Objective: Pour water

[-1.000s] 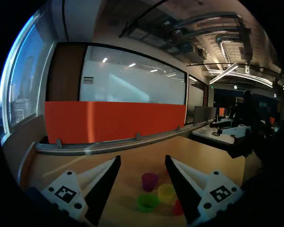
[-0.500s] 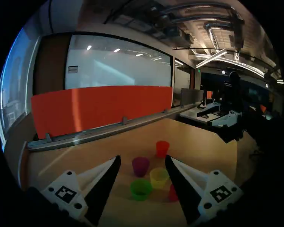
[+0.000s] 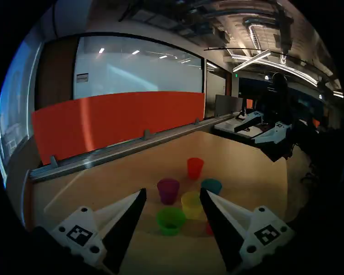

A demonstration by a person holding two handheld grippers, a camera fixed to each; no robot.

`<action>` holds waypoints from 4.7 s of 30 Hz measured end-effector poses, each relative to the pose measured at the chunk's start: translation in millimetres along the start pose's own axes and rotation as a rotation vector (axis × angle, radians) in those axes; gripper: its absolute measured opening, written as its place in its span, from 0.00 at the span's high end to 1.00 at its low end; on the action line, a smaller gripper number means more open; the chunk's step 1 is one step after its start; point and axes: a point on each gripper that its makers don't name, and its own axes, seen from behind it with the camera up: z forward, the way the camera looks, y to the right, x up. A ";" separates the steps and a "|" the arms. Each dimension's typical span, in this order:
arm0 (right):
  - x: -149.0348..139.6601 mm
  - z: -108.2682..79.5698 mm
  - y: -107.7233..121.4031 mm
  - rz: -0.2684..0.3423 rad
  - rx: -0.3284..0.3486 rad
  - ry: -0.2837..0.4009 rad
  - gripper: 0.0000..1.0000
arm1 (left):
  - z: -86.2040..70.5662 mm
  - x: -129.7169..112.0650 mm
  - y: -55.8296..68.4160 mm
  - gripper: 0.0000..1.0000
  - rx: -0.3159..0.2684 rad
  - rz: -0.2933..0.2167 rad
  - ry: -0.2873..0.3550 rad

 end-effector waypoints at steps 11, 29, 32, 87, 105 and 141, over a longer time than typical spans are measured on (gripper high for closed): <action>-29.4 20.3 -3.6 0.021 0.033 -0.060 0.00 | 19.5 -35.7 1.8 0.14 -0.031 -0.005 -0.070; -84.9 56.5 -0.8 0.041 0.042 -0.151 0.00 | 49.9 -89.3 3.0 0.14 -0.075 -0.011 -0.163; -93.0 61.6 0.2 0.048 0.044 -0.161 0.00 | 53.7 -98.5 3.2 0.14 -0.081 -0.010 -0.180; -169.2 135.2 -13.8 0.038 0.090 -0.271 0.00 | 121.0 -169.0 -3.6 0.14 -0.113 0.019 -0.292; -169.7 138.6 -11.9 0.034 0.087 -0.268 0.03 | 129.7 -164.5 -0.4 0.14 -0.116 0.016 -0.277; -115.8 112.5 -10.4 0.018 0.063 -0.172 0.09 | 99.1 -101.4 4.3 0.16 -0.083 0.014 -0.144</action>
